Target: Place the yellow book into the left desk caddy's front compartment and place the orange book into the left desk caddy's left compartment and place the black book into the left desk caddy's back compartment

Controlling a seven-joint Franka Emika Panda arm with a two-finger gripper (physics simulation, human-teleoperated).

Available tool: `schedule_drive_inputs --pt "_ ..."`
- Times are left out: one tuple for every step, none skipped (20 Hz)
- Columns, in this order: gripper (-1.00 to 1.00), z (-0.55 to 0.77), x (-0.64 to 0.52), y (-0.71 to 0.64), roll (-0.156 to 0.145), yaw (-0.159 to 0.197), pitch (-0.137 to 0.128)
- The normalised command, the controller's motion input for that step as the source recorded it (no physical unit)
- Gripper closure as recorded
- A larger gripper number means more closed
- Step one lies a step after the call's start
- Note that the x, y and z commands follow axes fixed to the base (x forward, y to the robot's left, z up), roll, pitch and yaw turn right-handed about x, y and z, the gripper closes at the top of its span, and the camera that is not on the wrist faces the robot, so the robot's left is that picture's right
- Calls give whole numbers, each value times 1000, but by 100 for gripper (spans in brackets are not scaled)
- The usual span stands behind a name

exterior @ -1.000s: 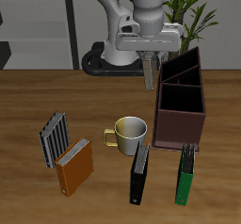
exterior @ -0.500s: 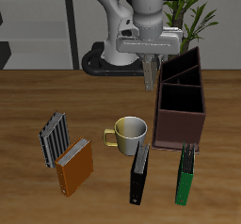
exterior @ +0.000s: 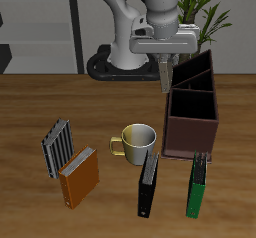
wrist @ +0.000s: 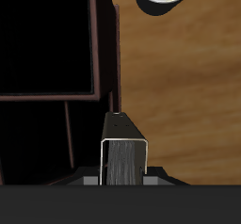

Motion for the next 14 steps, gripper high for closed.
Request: schedule_drive_inputs --pt "100 247 -44 179 0 64 -77" --pt "100 98 133 -20 24 23 -28" --pt "100 84 96 -41 -32 -25 13" --pt "100 175 247 6 12 27 -29" --pt "100 72 88 -12 -4 -13 4" --pt "100 150 184 12 -8 35 -48" --pt "100 -2 119 53 44 -45 14" --pt "100 -1 94 -42 3 -42 13" --pt "100 -7 70 145 17 34 -18" --pt "100 -25 136 491 82 -4 27" --pt "100 25 72 206 77 35 -3" --pt "100 24 55 108 -20 -28 -13" --pt "100 1 8 -35 0 0 0" --pt "100 98 -11 623 123 18 -15"
